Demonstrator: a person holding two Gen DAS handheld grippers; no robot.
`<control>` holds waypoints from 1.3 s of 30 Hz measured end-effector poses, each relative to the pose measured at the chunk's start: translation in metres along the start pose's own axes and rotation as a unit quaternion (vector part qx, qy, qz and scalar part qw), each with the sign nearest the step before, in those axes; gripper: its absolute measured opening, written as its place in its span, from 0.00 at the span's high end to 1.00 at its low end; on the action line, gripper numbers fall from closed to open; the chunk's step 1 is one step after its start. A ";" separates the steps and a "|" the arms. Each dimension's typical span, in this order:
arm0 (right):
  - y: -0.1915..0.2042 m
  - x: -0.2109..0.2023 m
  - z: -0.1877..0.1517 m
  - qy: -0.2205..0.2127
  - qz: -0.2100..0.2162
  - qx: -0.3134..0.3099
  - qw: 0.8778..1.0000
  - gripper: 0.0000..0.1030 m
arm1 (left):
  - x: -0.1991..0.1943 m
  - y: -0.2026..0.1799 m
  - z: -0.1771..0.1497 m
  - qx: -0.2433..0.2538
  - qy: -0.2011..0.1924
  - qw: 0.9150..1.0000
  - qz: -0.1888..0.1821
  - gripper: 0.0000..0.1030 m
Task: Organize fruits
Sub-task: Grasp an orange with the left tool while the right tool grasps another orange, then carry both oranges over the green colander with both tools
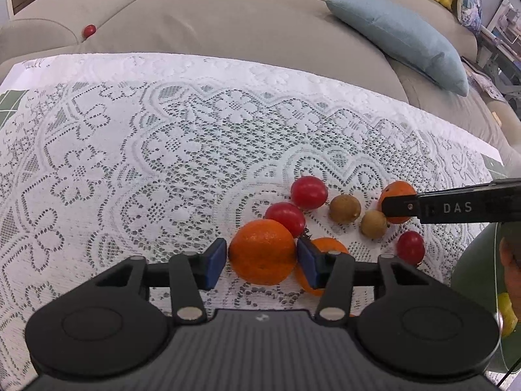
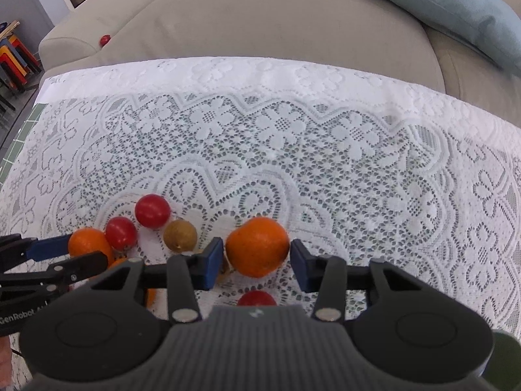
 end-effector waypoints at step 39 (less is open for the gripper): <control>0.032 -0.144 -0.092 -0.067 0.049 -0.106 0.991 0.62 | -0.139 -0.079 -0.023 0.085 -0.135 0.986 -0.047 0.50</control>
Point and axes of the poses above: each gripper's, at about its wrist camera, not at the fingertips, and x roughly the way its jaws point, y to its left, z to its top, the point moved 8 cm from there along x, roughly the way its jaws point, and after that the axes turned 13 degrees about z, right-handed, at the moved point
